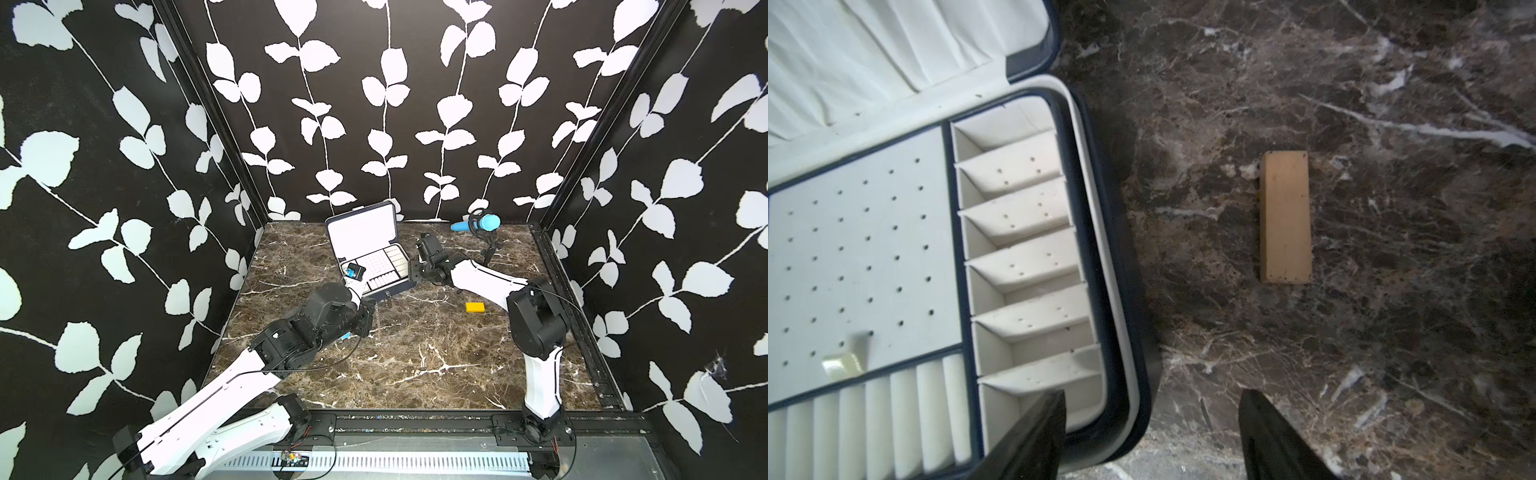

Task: Put jewelry chain into jewelry box
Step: Move the jewelry box to the center of the board.

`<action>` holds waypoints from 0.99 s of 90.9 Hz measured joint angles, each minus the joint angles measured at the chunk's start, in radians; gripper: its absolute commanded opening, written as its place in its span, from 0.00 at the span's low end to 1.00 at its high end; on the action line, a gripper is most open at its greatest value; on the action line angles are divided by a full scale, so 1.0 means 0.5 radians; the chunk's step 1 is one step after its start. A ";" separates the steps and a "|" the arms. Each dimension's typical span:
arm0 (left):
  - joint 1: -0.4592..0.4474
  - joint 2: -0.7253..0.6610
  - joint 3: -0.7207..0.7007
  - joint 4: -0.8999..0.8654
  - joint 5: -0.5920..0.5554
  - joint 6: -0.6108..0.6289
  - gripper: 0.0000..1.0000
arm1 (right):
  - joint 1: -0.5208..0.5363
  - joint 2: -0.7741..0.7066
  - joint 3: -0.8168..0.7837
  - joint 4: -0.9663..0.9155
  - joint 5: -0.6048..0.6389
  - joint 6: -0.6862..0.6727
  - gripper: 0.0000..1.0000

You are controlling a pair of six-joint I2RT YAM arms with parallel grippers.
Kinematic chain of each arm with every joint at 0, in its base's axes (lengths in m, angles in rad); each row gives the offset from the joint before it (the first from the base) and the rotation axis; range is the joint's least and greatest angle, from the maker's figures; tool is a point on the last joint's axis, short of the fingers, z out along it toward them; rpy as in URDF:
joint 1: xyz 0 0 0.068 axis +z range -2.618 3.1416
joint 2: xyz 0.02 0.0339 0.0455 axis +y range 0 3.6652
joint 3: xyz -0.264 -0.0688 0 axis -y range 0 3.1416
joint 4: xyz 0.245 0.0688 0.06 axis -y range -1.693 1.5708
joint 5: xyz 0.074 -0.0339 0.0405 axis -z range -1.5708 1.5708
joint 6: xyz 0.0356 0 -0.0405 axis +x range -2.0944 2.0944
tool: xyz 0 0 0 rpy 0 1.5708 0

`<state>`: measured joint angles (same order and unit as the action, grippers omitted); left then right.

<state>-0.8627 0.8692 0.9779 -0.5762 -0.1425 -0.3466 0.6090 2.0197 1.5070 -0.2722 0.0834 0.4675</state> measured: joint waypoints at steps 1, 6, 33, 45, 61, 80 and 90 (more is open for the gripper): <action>0.000 0.000 0.000 0.000 -0.002 0.000 0.00 | 0.000 0.000 -0.002 0.001 -0.008 0.002 0.66; 0.000 -0.001 -0.004 -0.001 -0.005 0.004 0.00 | 0.000 0.000 -0.015 0.009 -0.034 0.002 0.64; 0.000 -0.001 -0.008 -0.001 -0.014 0.015 0.00 | -0.002 -0.079 -0.195 0.134 -0.088 0.038 0.59; 0.000 -0.001 -0.008 -0.001 -0.016 0.017 0.00 | -0.002 -0.201 -0.365 0.166 -0.095 0.052 0.58; 0.000 -0.009 -0.008 -0.002 -0.017 0.022 0.00 | 0.003 -0.397 -0.607 0.154 -0.101 0.069 0.57; 0.000 -0.053 -0.008 -0.007 -0.027 0.022 0.00 | 0.003 -0.671 -0.935 0.153 -0.085 0.078 0.55; 0.000 -0.083 -0.008 -0.021 -0.037 0.023 0.00 | 0.003 -0.827 -1.095 0.137 -0.086 0.074 0.53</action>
<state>-0.8627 0.8276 0.9737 -0.5865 -0.1608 -0.3351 0.6106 1.6062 0.9596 -0.2035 0.0402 0.5045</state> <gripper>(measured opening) 0.049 0.541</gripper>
